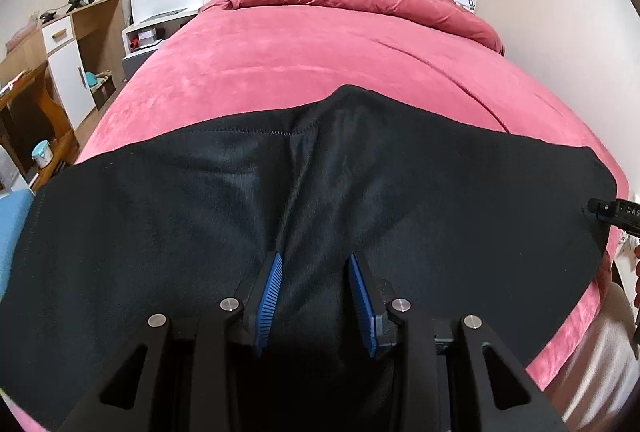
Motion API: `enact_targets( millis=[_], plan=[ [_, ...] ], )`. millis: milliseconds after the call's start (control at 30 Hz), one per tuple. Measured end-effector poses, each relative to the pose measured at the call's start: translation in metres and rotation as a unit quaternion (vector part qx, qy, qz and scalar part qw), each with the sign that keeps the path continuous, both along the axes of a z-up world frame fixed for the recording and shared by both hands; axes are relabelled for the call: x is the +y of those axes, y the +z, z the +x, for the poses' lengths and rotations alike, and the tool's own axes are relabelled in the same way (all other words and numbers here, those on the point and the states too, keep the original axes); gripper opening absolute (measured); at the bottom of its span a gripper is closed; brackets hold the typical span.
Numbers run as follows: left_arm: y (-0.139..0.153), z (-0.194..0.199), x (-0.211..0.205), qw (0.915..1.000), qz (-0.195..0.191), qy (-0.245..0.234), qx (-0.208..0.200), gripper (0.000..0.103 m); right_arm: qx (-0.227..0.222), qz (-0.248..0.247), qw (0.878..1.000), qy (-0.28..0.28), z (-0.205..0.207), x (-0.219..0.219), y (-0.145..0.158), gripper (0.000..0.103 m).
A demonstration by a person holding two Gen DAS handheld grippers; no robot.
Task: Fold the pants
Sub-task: 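Smooth the waistband flat with the left gripper while the right gripper straightens the leg, then grasp the black pant leg hems with the right gripper and lift them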
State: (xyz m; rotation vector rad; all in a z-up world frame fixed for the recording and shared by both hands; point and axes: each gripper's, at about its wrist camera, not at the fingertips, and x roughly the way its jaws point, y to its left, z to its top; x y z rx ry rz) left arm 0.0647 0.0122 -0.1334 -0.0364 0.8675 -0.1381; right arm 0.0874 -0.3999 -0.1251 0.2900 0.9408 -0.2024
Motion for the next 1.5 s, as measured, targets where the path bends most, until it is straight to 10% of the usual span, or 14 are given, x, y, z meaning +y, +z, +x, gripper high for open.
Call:
enact_targets(
  millis=[433,767,967,1100,1267,1500],
  plan=[
    [0.015,-0.018,-0.01,0.9965,-0.068,-0.045,-0.017,0.036,-0.006,-0.017,0.998,-0.057,-0.021,-0.045,0.004,0.054],
    [-0.005,-0.022,-0.03,0.9969,-0.008,-0.077,0.015,0.036,-0.056,0.143,0.967,-0.203,-0.034,-0.155,-0.012,0.059],
    [-0.005,-0.019,-0.026,0.997,-0.018,-0.072,0.021,0.036,-0.065,0.236,0.945,-0.218,-0.016,-0.189,-0.03,0.018],
    [-0.006,-0.019,-0.018,0.9969,-0.035,-0.066,0.026,0.036,-0.101,0.233,0.945,-0.204,-0.023,-0.19,-0.021,0.013],
    [-0.008,-0.014,-0.013,0.9968,-0.037,-0.066,0.027,0.036,-0.099,0.262,0.932,-0.23,-0.033,-0.192,-0.04,0.014],
    [-0.009,-0.018,-0.015,0.9969,-0.038,-0.066,0.019,0.036,-0.152,0.342,0.889,-0.263,-0.044,-0.212,-0.058,0.043]
  ],
)
